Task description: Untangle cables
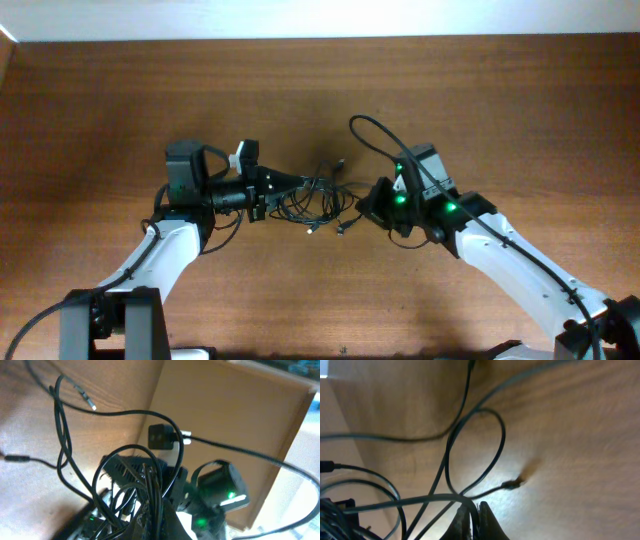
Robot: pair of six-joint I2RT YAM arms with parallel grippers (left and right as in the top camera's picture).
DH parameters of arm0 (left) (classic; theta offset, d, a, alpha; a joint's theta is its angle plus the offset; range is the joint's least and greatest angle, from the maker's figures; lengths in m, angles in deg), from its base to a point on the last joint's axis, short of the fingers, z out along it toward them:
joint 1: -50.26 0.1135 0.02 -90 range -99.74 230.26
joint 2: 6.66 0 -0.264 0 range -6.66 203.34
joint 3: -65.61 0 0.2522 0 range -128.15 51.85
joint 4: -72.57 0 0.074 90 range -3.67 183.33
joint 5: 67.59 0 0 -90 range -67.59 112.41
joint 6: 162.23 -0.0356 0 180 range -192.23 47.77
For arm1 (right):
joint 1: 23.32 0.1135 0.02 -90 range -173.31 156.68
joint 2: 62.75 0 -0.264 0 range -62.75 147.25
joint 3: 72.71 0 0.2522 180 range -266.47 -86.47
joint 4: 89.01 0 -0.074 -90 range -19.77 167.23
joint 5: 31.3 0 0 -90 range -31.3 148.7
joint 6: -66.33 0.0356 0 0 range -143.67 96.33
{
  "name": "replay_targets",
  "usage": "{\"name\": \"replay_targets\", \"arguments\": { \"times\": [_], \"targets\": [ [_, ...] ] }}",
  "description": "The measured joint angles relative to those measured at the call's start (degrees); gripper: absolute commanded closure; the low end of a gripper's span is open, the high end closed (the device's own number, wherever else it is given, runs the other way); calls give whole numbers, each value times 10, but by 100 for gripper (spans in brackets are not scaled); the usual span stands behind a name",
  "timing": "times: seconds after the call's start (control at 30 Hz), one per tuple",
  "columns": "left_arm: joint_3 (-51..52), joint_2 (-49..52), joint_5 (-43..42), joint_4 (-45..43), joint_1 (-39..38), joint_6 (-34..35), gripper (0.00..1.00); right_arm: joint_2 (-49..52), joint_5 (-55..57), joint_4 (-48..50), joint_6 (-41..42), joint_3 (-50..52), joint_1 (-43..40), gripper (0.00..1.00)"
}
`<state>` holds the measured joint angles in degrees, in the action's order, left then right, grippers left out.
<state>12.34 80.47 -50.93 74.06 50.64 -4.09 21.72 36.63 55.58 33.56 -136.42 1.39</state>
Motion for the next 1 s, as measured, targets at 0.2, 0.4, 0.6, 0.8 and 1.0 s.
{"name": "replay_targets", "arguments": {
  "times": [0.2,0.4,0.6,0.8,1.0],
  "targets": [
    [0,4,-9,-4,-9,-113,96,-4,-9,5,-89,-2,-50,96],
    [-3,3,-18,-15,-36,-252,100,2,28,45,-141,17,-93,55],
    [-5,3,-27,-17,-42,-389,100,10,55,2,-209,26,-106,32],
    [-6,3,11,-4,-42,-481,100,10,-120,-6,-315,26,-106,30],
    [-6,3,76,26,-42,-520,100,-31,-283,-6,-339,26,-95,31]
  ]
}}
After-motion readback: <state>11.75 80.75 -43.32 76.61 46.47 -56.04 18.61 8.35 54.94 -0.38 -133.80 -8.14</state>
